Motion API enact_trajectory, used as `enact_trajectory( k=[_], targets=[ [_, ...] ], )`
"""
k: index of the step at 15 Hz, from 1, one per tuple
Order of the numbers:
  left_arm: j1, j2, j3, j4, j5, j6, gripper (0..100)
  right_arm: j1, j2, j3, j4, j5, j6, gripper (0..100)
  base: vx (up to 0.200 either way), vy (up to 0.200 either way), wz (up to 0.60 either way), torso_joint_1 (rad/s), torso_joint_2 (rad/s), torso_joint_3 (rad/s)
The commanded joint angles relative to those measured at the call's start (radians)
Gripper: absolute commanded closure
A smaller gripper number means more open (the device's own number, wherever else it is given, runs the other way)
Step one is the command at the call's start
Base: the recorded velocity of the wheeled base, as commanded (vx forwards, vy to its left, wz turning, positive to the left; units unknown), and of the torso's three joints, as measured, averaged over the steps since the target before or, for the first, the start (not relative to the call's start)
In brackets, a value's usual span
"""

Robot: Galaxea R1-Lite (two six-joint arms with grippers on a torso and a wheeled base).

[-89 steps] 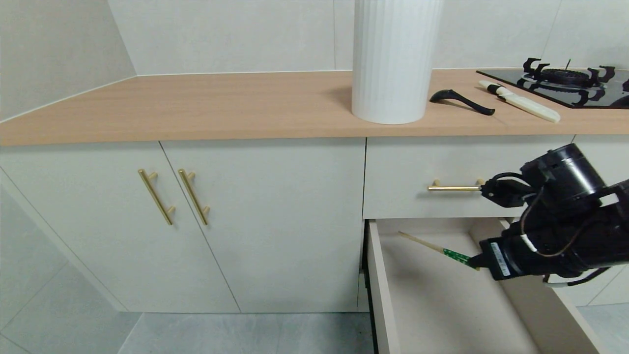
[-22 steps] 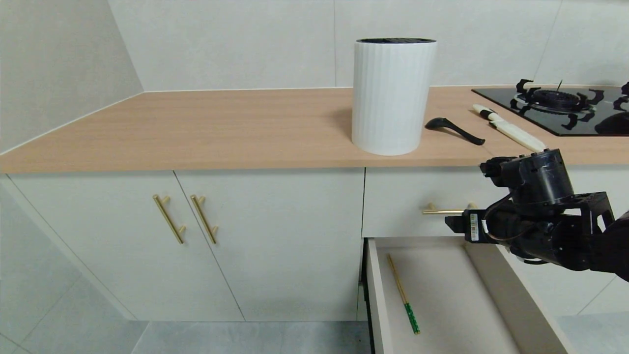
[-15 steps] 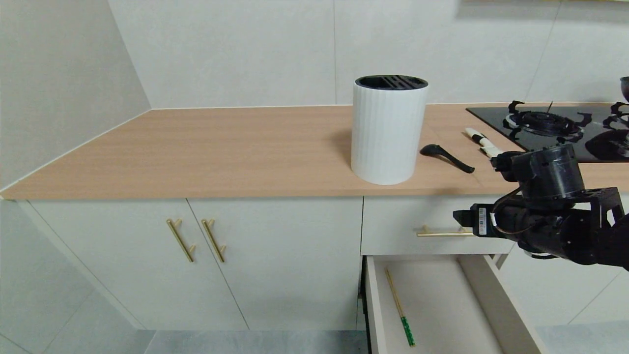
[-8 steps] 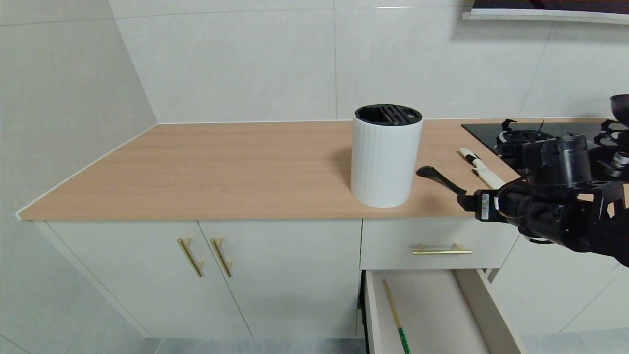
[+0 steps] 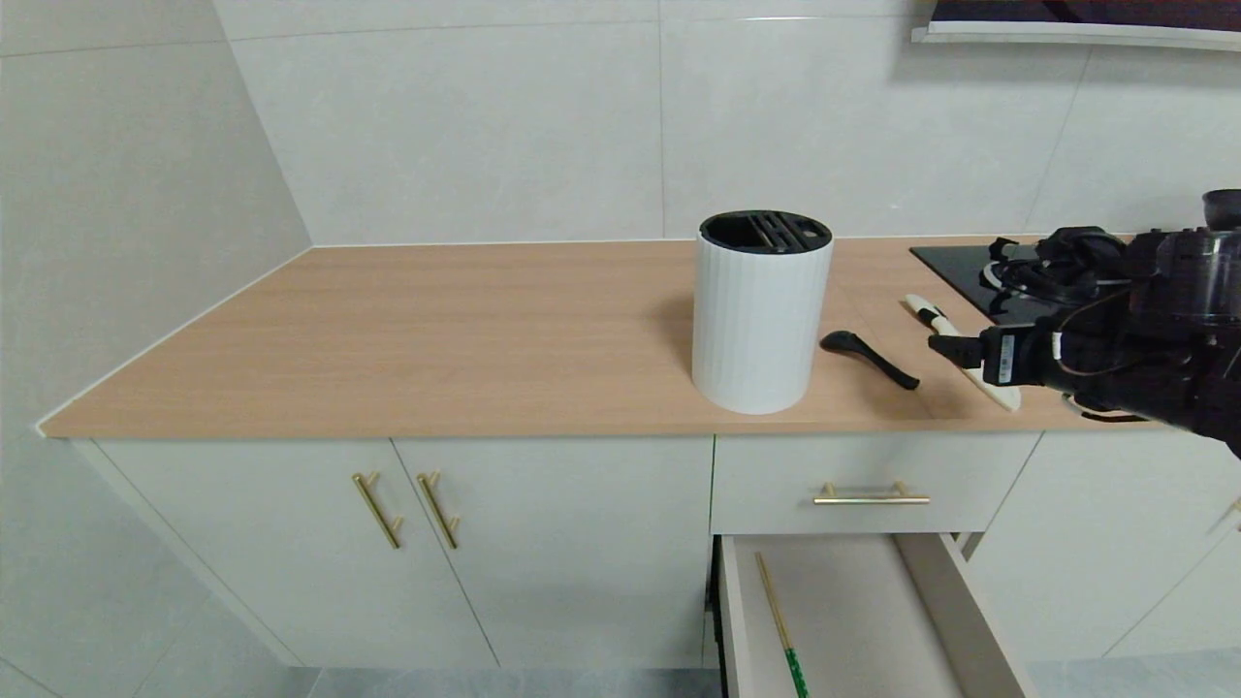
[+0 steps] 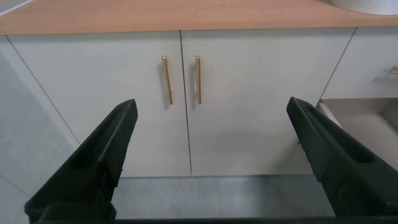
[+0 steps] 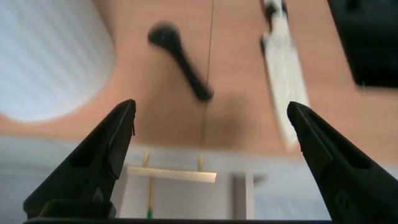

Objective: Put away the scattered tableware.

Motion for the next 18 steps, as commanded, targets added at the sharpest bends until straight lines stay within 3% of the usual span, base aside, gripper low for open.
enact_trajectory(
  k=[1, 4, 6, 10, 13, 18],
  targets=[
    [0.0, 0.0, 0.0, 0.0, 0.0, 0.0, 0, -0.058, 0.076, -0.084, 0.0, 0.102, -0.007, 0, 0.0, 0.0, 0.0, 0.0, 0.0, 0.0],
    [0.0, 0.0, 0.0, 0.0, 0.0, 0.0, 0, -0.1, 0.162, -0.184, 0.0, 0.362, -0.044, 0, 0.0, 0.0, 0.0, 0.0, 0.0, 0.0],
    [0.0, 0.0, 0.0, 0.0, 0.0, 0.0, 0, -0.104, 0.197, -0.171, 0.0, 0.442, -0.067, 0, 0.0, 0.0, 0.0, 0.0, 0.0, 0.0],
    [0.0, 0.0, 0.0, 0.0, 0.0, 0.0, 0, -0.098, 0.276, -0.193, -0.035, 0.438, -0.084, 0, 0.0, 0.0, 0.0, 0.0, 0.0, 0.0],
    [0.002, 0.0, 0.0, 0.0, 0.0, 0.0, 0, -0.077, 0.303, -0.201, -0.052, 0.342, -0.119, 0, 0.0, 0.0, 0.0, 0.0, 0.0, 0.0],
    [0.0, 0.0, 0.0, 0.0, 0.0, 0.0, 0, -0.04, 0.38, -0.221, -0.114, 0.281, -0.136, 0, 0.0, 0.0, 0.0, 0.0, 0.0, 0.0]
  ],
)
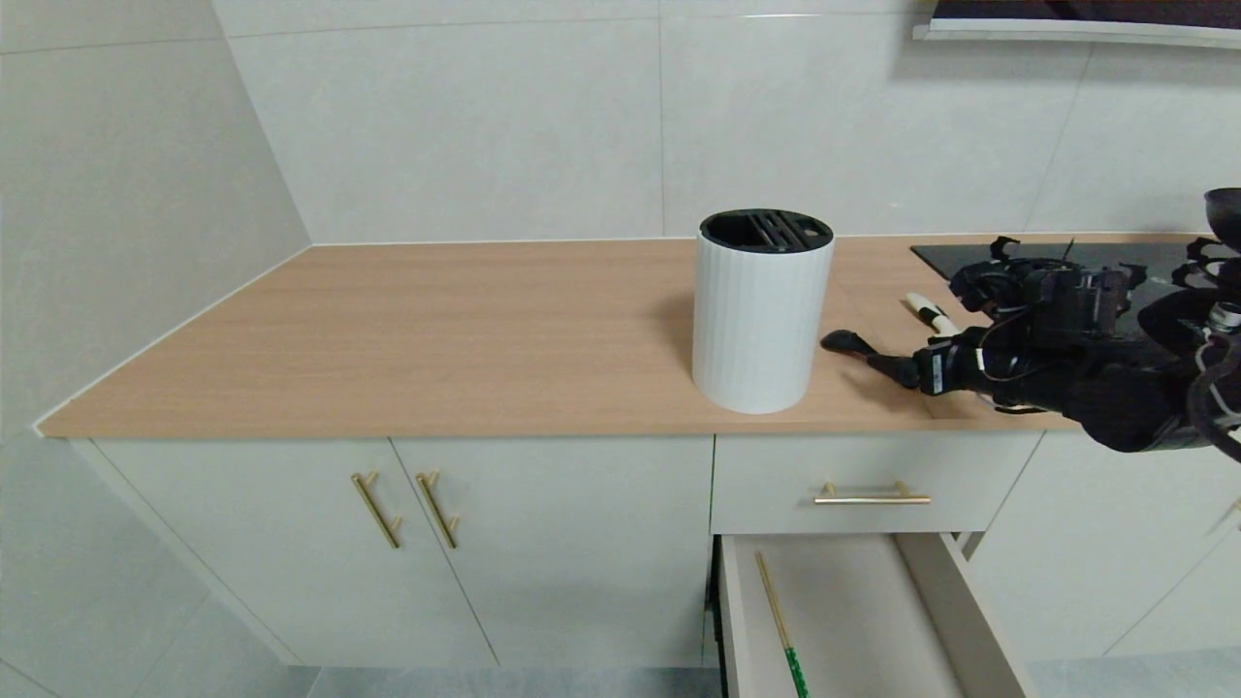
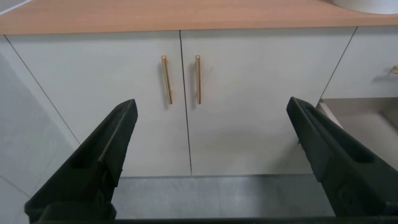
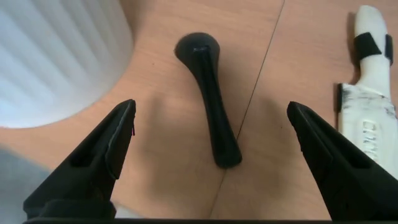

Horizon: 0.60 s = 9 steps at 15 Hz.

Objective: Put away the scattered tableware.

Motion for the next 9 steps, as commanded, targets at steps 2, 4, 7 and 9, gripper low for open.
enact_trajectory(
  k=[2, 4, 7, 9],
  targets=[
    [0.001, 0.0, 0.0, -0.001, 0.0, 0.0, 0, 0.008, 0.059, -0.028, -0.019, -0.018, 0.0, 0, 0.0, 0.0, 0.0, 0.0, 0.0, 0.0],
    [0.0, 0.0, 0.0, -0.001, 0.0, 0.0, 0, 0.006, 0.094, -0.051, -0.022, -0.029, 0.0, 0, 0.0, 0.0, 0.0, 0.0, 0.0, 0.0],
    [0.0, 0.0, 0.0, -0.001, 0.0, 0.0, 0, 0.006, 0.14, -0.072, -0.048, -0.052, 0.0, 0, 0.0, 0.0, 0.0, 0.0, 0.0, 0.0],
    [0.0, 0.0, 0.0, -0.001, 0.001, 0.0, 0, 0.006, 0.147, -0.084, -0.052, -0.061, 0.001, 0, 0.0, 0.0, 0.0, 0.0, 0.0, 0.0]
  ],
)
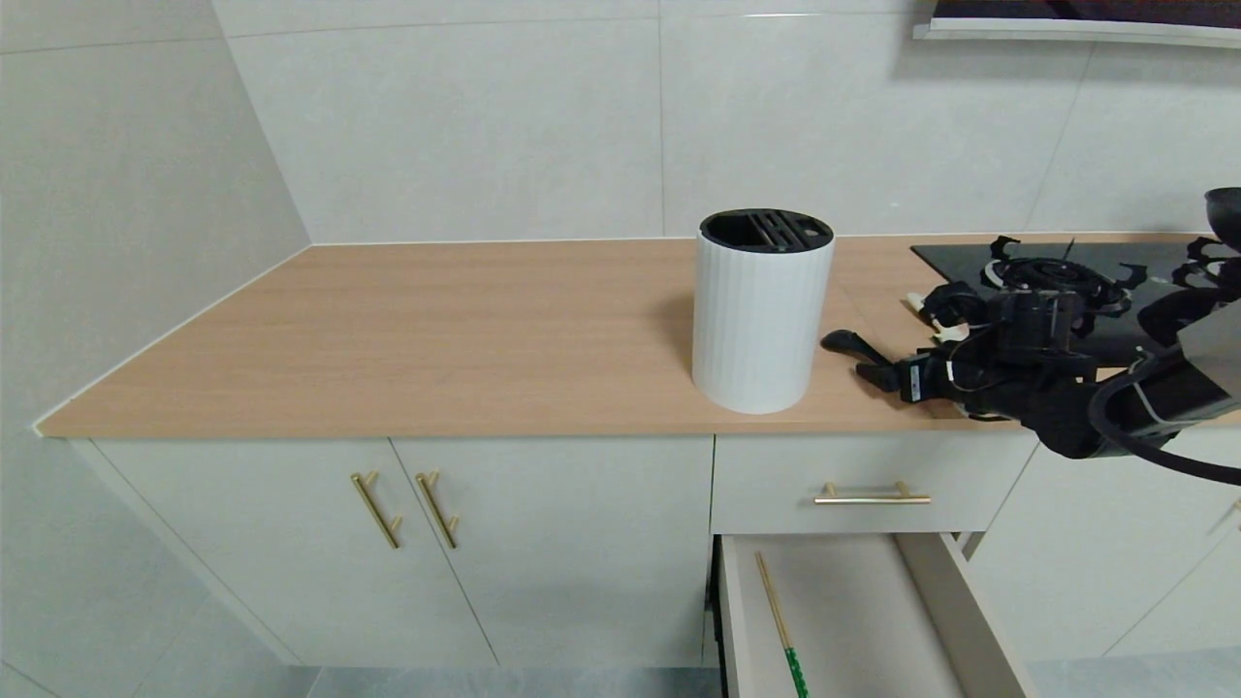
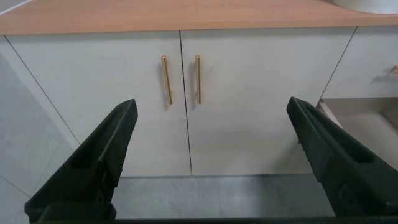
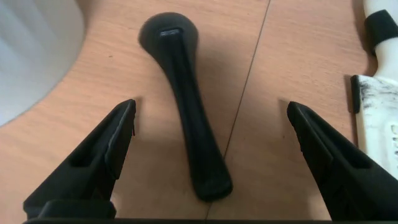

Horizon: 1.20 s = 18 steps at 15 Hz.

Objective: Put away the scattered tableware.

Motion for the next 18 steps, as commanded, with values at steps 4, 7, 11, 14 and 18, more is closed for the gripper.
enact_trajectory(
  k=[4, 7, 11, 14, 18],
  targets=[
    [0.0, 0.0, 0.0, 0.0, 0.001, 0.0, 0, -0.001, 0.017, -0.008, -0.001, -0.002, 0.0, 0, 0.0, 0.0, 0.0, 0.0, 0.0, 0.0],
    [0.001, 0.0, 0.0, 0.0, 0.0, 0.0, 0, 0.001, 0.017, -0.008, -0.001, 0.0, 0.0, 100, 0.0, 0.0, 0.0, 0.0, 0.0, 0.0],
    [0.0, 0.0, 0.0, 0.0, 0.001, 0.0, 0, 0.001, 0.01, -0.001, -0.001, 0.0, 0.0, 100, 0.0, 0.0, 0.0, 0.0, 0.0, 0.0],
    [0.0, 0.0, 0.0, 0.0, 0.0, 0.0, 0, 0.002, -0.015, 0.016, 0.001, 0.003, 0.002, 100, 0.0, 0.0, 0.0, 0.0, 0.0, 0.0],
    [0.0, 0.0, 0.0, 0.0, 0.0, 0.0, 0, 0.016, -0.116, 0.036, 0.098, -0.006, 0.005, 100, 0.0, 0.0, 0.0, 0.0, 0.0, 0.0]
  ],
)
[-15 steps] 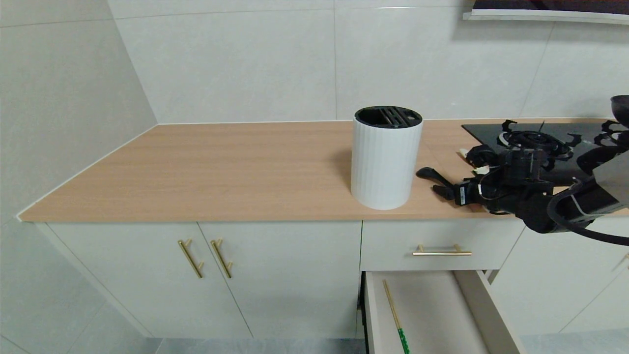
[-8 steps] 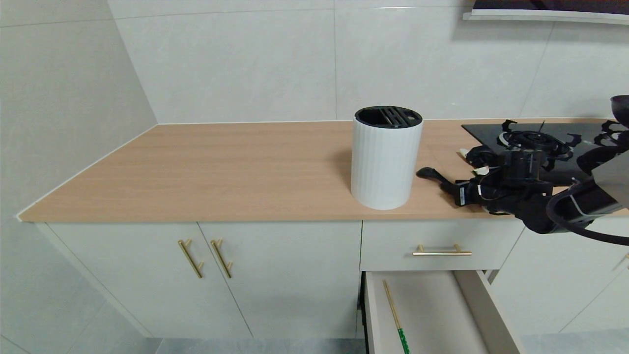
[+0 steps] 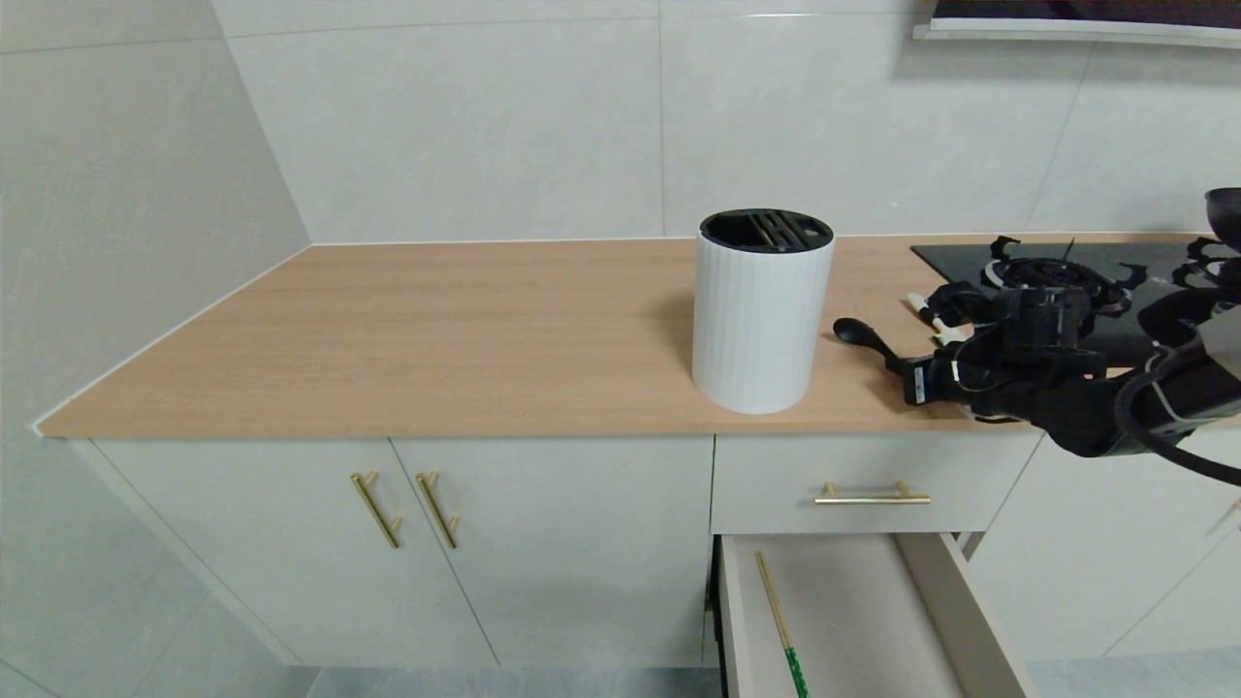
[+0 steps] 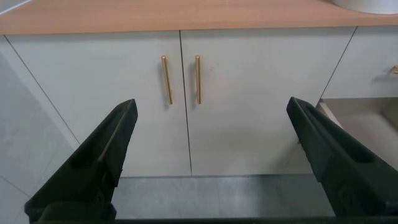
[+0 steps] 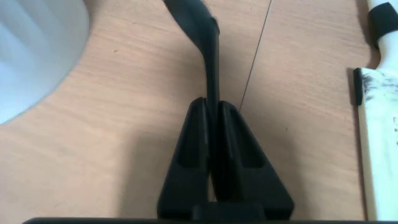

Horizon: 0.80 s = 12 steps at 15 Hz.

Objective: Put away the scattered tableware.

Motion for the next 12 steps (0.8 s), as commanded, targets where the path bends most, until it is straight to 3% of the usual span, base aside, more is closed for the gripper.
enact_trajectory(
  k=[1, 5, 9, 12],
  targets=[
    [0.0, 0.0, 0.0, 0.0, 0.0, 0.0, 0, 0.012, -0.104, 0.002, 0.105, -0.017, 0.002, 100, 0.0, 0.0, 0.0, 0.0, 0.0, 0.0],
    [0.0, 0.0, 0.0, 0.0, 0.001, 0.0, 0, 0.053, -0.306, 0.017, 0.344, -0.066, 0.136, 100, 0.0, 0.0, 0.0, 0.0, 0.0, 0.0],
    [0.0, 0.0, 0.0, 0.0, 0.0, 0.0, 0, 0.064, -0.543, 0.057, 0.694, -0.073, 0.24, 100, 0.0, 0.0, 0.0, 0.0, 0.0, 0.0],
    [0.0, 0.0, 0.0, 0.0, 0.0, 0.0, 0, 0.141, -0.671, 0.195, 0.738, -0.097, 0.272, 100, 0.0, 0.0, 0.0, 0.0, 0.0, 0.0]
  ],
)
